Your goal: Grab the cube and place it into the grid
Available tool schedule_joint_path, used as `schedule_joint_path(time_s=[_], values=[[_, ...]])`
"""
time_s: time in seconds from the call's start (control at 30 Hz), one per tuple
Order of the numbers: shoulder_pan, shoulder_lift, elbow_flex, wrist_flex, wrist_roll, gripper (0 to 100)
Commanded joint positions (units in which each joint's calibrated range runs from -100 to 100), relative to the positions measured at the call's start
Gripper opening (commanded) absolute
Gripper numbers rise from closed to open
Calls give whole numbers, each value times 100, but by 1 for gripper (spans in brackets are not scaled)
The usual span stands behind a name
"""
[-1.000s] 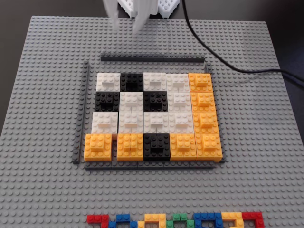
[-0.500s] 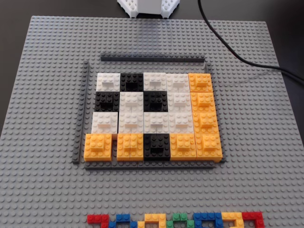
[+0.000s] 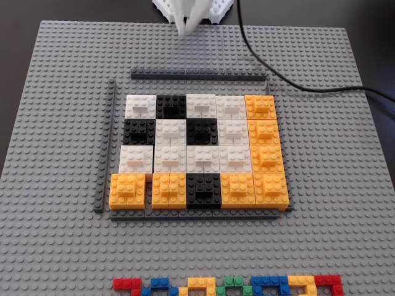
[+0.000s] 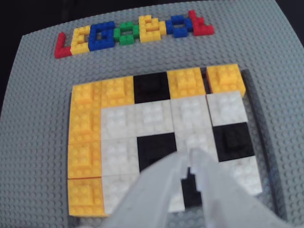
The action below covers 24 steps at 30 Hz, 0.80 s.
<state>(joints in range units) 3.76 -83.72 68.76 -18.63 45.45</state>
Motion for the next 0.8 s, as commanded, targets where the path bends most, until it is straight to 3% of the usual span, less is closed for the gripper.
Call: schedule_joint_path(time_s=[0.0,0.47,0.77], values=[[33,-399,487,-316,-59,0],[26,-889,2146,-960,-234,0],[-129,-1276,2798,-1078,29,0]])
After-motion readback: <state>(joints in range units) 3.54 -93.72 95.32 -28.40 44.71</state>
